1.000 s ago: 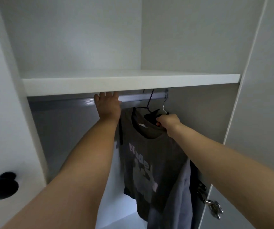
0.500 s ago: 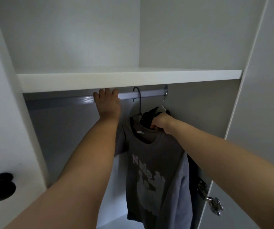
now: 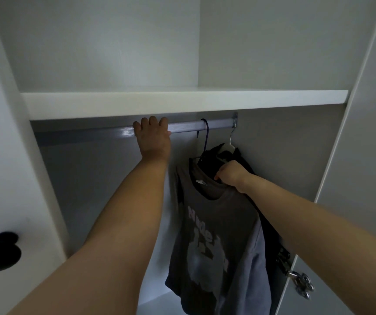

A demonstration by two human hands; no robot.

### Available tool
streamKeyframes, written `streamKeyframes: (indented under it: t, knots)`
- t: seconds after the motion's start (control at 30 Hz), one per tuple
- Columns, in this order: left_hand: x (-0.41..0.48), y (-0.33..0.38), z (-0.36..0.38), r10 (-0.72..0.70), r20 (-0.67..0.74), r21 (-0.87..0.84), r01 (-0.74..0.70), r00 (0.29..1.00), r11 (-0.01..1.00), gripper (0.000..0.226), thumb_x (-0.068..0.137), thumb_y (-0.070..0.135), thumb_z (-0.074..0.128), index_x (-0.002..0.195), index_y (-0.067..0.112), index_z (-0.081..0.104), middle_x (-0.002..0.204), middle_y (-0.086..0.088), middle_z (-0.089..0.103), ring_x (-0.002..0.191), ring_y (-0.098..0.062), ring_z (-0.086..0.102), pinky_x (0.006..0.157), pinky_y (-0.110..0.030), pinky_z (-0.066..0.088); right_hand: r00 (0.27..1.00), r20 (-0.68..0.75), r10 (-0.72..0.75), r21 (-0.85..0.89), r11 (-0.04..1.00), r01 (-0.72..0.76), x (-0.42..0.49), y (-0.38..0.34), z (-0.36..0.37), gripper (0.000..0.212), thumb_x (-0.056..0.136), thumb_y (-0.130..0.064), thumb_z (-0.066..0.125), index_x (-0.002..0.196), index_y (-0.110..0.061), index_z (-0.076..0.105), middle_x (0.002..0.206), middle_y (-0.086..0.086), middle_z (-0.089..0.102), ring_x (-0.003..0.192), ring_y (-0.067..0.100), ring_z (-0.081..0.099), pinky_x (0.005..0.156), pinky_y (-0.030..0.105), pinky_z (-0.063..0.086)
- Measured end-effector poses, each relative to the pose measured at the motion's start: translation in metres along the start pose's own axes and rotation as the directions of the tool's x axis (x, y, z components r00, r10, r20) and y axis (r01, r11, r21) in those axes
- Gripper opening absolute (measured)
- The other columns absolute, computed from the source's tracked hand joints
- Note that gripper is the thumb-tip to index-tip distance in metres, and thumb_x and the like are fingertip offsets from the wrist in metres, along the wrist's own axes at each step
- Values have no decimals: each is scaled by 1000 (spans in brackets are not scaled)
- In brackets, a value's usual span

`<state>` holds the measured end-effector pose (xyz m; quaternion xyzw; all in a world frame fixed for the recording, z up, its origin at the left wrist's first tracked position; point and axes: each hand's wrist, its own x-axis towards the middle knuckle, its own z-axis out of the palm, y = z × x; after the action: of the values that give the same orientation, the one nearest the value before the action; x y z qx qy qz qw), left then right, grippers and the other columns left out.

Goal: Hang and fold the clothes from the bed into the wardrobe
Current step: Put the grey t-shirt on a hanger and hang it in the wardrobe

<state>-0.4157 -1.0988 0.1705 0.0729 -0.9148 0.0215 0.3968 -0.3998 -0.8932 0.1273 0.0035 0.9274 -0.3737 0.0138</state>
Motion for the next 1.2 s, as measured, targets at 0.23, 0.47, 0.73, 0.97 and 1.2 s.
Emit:
streamKeyframes:
  t: [0.23, 0.47, 0.73, 0.97, 1.2]
  knots:
    - [-1, -1, 0, 1, -11, 24, -1, 1000, 1000, 26, 99, 27, 43, 119, 11, 50, 112, -16, 53, 109, -34, 45, 103, -46, 26, 993, -2, -121, -108, 987, 120, -4, 6, 17, 25, 97, -12, 45, 81, -3, 61, 89, 13, 61, 91, 27, 58, 72, 27, 43]
    - [-12, 1, 2, -1, -71, -28, -1, 997, 1000, 40, 96, 29, 45, 132, 15, 50, 136, -12, 50, 132, -32, 37, 113, -45, 15, 988, -12, -152, -165, 975, 148, -15, 37, 43, 24, 101, -21, 41, 83, -6, 51, 91, 12, 61, 77, 21, 52, 63, 24, 38]
    - [-46, 24, 1, -33, 93, -153, 47, 995, 987, 67, 92, 24, 48, 151, 19, 17, 160, -11, 3, 146, -30, -6, 115, -50, -5, 961, -104, -257, -168, 957, 237, -26, 51, 45, 33, 98, -31, 48, 122, -7, 48, 104, 14, 64, 81, 26, 58, 62, 28, 43]
    - [-113, 38, -2, 81, 196, -211, -39, 977, 977, 69, 88, 20, 52, 150, 18, 21, 159, -12, 7, 146, -31, 5, 114, -52, 10, 900, -201, -388, -158, 919, 361, -60, 51, 44, 39, 95, -21, 51, 130, -6, 45, 120, 15, 58, 100, 30, 59, 69, 28, 42]
    - [-162, 47, -24, 171, 250, -330, -82, 953, 940, 67, 93, 23, 48, 151, 21, 16, 159, -11, 6, 145, -30, 8, 114, -49, 12, 871, -187, -455, -392, 847, 358, -114, 50, 46, 44, 90, -13, 50, 133, -6, 41, 125, 16, 46, 113, 28, 44, 84, 34, 45]
